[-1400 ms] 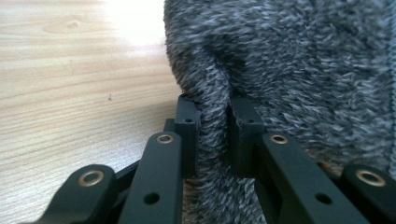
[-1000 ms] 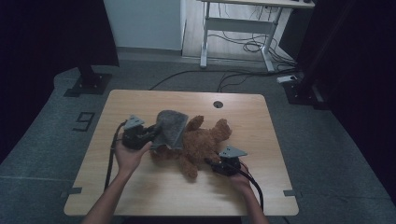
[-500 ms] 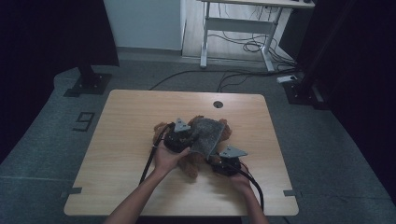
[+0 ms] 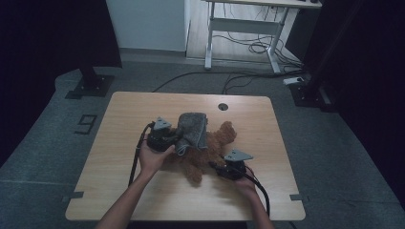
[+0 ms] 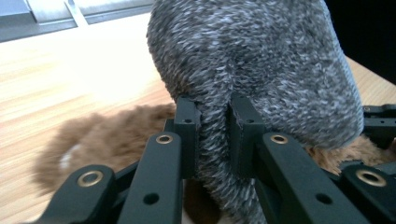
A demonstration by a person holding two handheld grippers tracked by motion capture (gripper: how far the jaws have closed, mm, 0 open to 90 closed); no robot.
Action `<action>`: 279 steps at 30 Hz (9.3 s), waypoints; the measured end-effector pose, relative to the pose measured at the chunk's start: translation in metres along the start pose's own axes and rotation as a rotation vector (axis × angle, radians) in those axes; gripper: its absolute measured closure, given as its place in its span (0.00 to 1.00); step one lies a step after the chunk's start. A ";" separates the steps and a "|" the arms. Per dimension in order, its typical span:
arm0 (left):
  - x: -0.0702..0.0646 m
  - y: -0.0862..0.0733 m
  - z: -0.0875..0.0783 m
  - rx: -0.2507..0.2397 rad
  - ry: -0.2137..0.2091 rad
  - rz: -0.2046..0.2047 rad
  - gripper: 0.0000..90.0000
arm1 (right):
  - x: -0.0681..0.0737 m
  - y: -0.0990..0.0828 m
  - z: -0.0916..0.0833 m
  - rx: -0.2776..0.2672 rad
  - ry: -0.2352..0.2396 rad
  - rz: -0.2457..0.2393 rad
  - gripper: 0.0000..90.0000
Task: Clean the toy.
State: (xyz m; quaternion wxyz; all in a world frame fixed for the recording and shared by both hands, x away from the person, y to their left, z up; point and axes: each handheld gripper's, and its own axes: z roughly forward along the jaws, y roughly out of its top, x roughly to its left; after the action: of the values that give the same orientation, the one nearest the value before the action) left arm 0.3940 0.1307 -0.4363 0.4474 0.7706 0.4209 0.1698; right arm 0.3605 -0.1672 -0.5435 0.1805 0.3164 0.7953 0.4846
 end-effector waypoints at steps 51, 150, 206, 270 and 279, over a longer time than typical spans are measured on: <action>0.030 -0.025 0.000 0.014 -0.059 -0.107 0.87 | 0.004 0.006 -0.005 0.041 -0.025 0.016 0.46; 0.081 -0.099 -0.036 0.076 0.072 -0.223 0.85 | -0.001 -0.003 -0.009 0.020 -0.074 -0.013 0.69; -0.024 -0.021 -0.010 0.027 -0.039 0.053 0.93 | -0.003 -0.004 -0.009 0.014 -0.063 -0.018 0.69; -0.009 -0.042 -0.011 0.016 0.114 0.125 0.94 | 0.000 0.000 -0.018 0.002 -0.067 -0.015 0.54; -0.016 -0.057 -0.019 -0.034 0.092 0.131 0.95 | -0.002 0.041 -0.062 -0.177 -0.088 0.042 0.37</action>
State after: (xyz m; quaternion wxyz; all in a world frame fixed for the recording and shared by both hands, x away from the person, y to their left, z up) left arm 0.3437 0.1423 -0.4714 0.4285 0.7803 0.3866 0.2409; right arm 0.3390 -0.1958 -0.4780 0.2324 0.3369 0.7338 0.5422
